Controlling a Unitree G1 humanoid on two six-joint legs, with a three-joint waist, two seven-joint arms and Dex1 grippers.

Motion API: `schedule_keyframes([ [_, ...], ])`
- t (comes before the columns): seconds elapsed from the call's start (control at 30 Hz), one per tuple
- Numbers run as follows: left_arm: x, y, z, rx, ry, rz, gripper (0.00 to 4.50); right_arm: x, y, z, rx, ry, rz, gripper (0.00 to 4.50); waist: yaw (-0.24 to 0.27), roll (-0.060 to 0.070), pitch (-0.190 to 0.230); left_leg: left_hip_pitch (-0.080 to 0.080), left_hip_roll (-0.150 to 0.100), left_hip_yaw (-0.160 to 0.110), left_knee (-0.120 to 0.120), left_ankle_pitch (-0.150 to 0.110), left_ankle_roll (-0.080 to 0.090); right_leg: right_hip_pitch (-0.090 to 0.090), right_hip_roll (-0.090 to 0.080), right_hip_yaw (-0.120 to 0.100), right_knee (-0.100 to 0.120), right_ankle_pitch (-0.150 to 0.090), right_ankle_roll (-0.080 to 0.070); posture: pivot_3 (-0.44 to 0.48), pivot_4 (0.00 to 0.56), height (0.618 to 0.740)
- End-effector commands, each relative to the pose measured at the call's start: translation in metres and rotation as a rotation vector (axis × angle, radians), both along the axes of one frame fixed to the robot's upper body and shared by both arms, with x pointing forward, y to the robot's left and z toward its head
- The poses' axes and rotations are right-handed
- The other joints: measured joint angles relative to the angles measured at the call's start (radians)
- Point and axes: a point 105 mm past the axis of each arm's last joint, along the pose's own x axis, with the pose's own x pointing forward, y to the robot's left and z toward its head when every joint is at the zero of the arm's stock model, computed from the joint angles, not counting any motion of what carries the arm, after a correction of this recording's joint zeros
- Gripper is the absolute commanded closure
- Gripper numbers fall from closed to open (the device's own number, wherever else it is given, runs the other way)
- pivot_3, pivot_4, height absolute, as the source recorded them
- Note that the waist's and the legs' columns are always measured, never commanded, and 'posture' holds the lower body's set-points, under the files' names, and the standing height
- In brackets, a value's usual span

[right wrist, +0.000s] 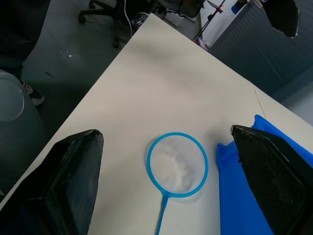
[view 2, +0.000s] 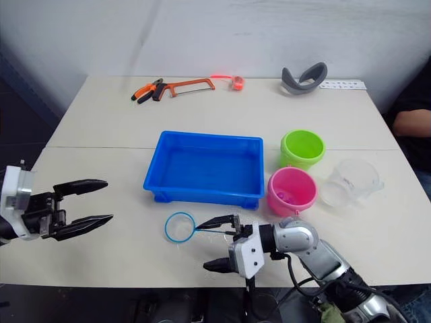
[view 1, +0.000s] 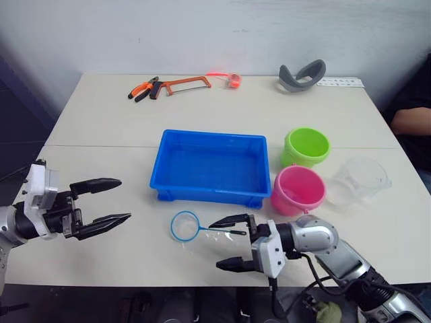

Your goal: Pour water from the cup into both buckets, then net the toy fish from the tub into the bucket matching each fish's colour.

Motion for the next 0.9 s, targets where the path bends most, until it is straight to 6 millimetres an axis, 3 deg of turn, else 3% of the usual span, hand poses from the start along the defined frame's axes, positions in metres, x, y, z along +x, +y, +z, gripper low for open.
schedule_keyframes([
  [0.03,-0.006,0.005,0.006,0.033,-0.019,0.021,0.0,0.003,-0.019,0.03,0.081,-0.002,-0.08,0.04,-0.001,0.0,0.0,0.0,0.0,0.0,0.0,0.0,0.0,0.0,0.0,0.0,0.0,0.0,0.0,0.0,0.15,0.74],
  [0.3,-0.016,0.026,-0.032,0.177,0.048,0.102,0.0,-0.005,-0.072,0.056,0.013,0.057,-0.288,0.04,0.005,0.001,0.0,0.0,0.0,0.0,-0.001,-0.001,0.001,0.0,-0.002,0.0,-0.002,0.0,0.0,0.0,0.15,0.74],
  [0.43,-0.022,0.03,-0.049,0.2,0.06,0.098,0.0,-0.006,-0.107,0.06,-0.04,0.056,-0.454,0.04,0.006,0.0,0.0,0.001,0.0,0.001,-0.001,-0.003,0.002,0.001,-0.002,-0.001,-0.005,0.0,0.0,0.0,0.15,0.74],
  [0.57,-0.016,0.039,-0.064,0.23,0.05,0.152,0.0,-0.01,-0.15,0.053,-0.165,0.021,-0.602,0.04,0.012,0.0,0.0,0.001,0.0,0.001,-0.001,-0.003,0.003,0.002,-0.003,0.0,-0.005,0.0,0.0,0.0,0.15,0.74],
  [0.67,-0.01,0.043,-0.074,0.261,0.036,0.178,0.0,-0.008,-0.171,0.057,-0.158,-0.005,-0.69,0.04,0.016,0.0,0.0,0.002,0.0,0.002,-0.001,-0.003,0.004,0.002,-0.003,0.0,-0.005,0.0,0.0,0.0,0.15,0.74],
  [0.77,-0.004,0.045,-0.082,0.269,0.04,0.181,0.0,-0.011,-0.182,0.06,-0.098,0.055,-0.698,0.04,0.016,0.0,0.0,0.002,0.0,0.003,-0.001,-0.004,0.004,0.002,-0.003,0.0,-0.005,0.0,0.0,0.0,0.15,0.74],
  [0.9,0.002,0.045,-0.08,0.246,0.01,0.198,0.0,-0.009,-0.182,0.063,-0.047,0.079,-0.684,0.04,0.014,0.0,0.0,0.002,0.0,0.003,-0.001,-0.004,0.004,0.001,-0.003,0.0,-0.005,0.0,0.0,0.0,0.15,0.74],
])
